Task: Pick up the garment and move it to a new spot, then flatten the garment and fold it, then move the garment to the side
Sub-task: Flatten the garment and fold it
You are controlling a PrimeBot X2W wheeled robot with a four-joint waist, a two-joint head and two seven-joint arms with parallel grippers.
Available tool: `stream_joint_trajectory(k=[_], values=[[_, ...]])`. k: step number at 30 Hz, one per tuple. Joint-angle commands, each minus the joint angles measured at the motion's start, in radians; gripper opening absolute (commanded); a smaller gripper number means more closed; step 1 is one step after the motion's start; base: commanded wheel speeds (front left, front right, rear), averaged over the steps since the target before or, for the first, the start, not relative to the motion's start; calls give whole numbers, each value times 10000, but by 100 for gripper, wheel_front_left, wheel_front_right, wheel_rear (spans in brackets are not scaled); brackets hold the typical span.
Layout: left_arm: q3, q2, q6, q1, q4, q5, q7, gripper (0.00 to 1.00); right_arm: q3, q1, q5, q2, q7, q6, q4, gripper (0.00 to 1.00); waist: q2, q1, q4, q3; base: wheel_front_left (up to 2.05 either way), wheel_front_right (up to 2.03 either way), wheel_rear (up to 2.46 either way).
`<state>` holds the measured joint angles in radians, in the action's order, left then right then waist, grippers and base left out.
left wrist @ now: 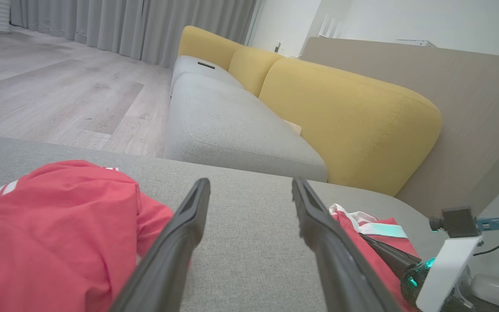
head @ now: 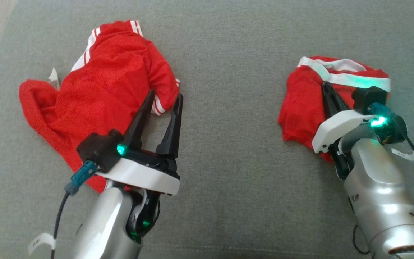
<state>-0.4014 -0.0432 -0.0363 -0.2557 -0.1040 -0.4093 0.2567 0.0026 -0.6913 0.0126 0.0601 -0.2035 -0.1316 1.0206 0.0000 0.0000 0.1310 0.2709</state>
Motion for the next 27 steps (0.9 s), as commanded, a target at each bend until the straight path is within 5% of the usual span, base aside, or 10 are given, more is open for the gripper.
stream_joint_trajectory(k=[1,3,5,18,27], values=[[414,-70,7,-225,260,0,51,100,258,-215,-119,-99,-241,9,-212,0,0,0,-119,-130,0,0,0],[483,-70,-2,-164,255,15,51,100,219,-151,-261,-99,-406,9,-414,0,0,0,-244,-278,0,0,0],[537,-70,-4,-83,251,27,51,100,214,9,-343,-99,-517,9,-810,100,0,0,-403,-456,0,0,0],[854,-70,-73,408,96,250,51,100,16,2857,-774,-99,-580,9,-4811,100,0,0,-1572,-1371,0,0,0],[977,-70,-153,594,-101,362,51,100,-138,4450,-1020,-99,-507,9,-6315,100,0,0,-2062,-1548,0,0,0]])
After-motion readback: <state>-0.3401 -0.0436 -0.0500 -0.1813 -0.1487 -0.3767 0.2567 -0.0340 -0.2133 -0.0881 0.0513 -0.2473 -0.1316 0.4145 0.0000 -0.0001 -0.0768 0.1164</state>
